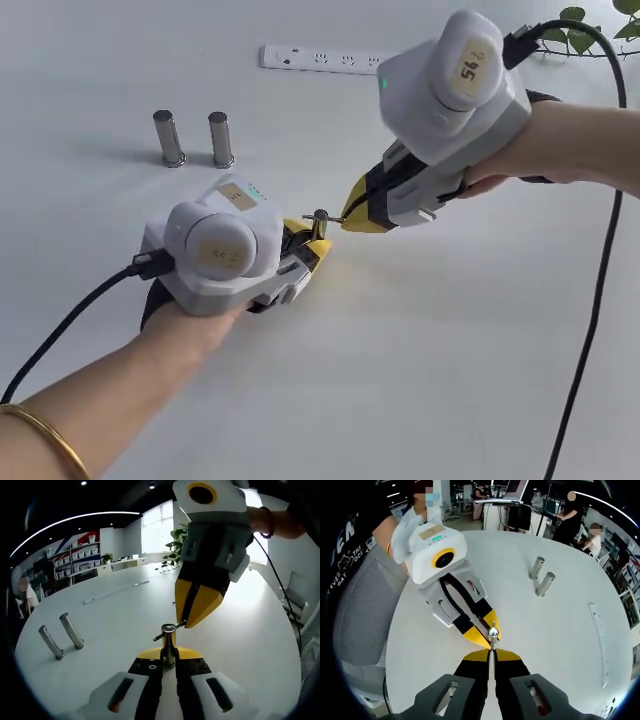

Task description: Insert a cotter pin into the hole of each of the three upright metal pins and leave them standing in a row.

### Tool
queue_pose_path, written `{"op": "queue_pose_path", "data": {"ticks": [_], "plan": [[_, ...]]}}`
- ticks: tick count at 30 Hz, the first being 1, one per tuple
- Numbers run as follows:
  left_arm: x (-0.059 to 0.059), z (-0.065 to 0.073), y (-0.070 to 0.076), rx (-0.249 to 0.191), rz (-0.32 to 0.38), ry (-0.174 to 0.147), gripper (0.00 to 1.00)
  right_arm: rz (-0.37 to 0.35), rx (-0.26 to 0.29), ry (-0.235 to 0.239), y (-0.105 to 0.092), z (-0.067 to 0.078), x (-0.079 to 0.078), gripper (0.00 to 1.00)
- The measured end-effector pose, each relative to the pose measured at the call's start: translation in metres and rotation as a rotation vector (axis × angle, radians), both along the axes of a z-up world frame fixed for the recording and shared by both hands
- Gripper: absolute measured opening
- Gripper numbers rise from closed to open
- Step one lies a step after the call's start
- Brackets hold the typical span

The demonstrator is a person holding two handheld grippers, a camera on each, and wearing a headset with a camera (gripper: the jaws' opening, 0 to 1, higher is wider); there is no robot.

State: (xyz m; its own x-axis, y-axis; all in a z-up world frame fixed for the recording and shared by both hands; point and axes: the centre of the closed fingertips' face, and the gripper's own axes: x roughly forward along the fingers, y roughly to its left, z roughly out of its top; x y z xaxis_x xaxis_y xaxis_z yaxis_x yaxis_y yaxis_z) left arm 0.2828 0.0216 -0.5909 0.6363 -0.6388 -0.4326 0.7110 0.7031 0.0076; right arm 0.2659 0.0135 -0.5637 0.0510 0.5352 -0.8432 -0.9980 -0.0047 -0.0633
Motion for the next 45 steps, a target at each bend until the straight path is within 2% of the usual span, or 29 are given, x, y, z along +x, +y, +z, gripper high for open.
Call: {"op": "queue_pose_path", "data": {"ticks": [9, 21, 22, 24, 26, 29, 36, 45], "plan": [[0.000, -0.001, 0.000, -0.008, 0.021, 0.002, 0.07, 0.007, 0.007, -0.021, 0.006, -0.001, 0.002, 0.00], [0.001, -0.002, 0.000, -0.013, 0.034, 0.000, 0.07, 0.008, 0.012, -0.016, 0.009, -0.002, -0.001, 0.00], [0.001, -0.002, -0.001, -0.012, 0.035, 0.000, 0.07, -0.009, 0.021, -0.007, 0.010, -0.001, 0.000, 0.01], [0.001, -0.002, -0.001, -0.014, 0.040, 0.002, 0.07, -0.015, 0.030, -0.006, 0.011, 0.000, 0.000, 0.09], [0.001, -0.002, -0.001, -0.016, 0.042, 0.002, 0.07, -0.020, 0.050, -0.009, 0.014, 0.002, 0.001, 0.07], [0.000, -0.002, -0.001, -0.016, 0.043, 0.002, 0.07, -0.042, 0.090, 0.014, 0.018, 0.005, 0.000, 0.07], [0.000, -0.003, -0.001, -0.016, 0.044, 0.003, 0.07, -0.042, 0.090, -0.002, 0.020, 0.001, 0.001, 0.05], [0.000, -0.002, 0.001, 0.002, 0.049, 0.004, 0.07, -0.076, 0.121, 0.028, 0.021, 0.002, 0.000, 0.04]]}}
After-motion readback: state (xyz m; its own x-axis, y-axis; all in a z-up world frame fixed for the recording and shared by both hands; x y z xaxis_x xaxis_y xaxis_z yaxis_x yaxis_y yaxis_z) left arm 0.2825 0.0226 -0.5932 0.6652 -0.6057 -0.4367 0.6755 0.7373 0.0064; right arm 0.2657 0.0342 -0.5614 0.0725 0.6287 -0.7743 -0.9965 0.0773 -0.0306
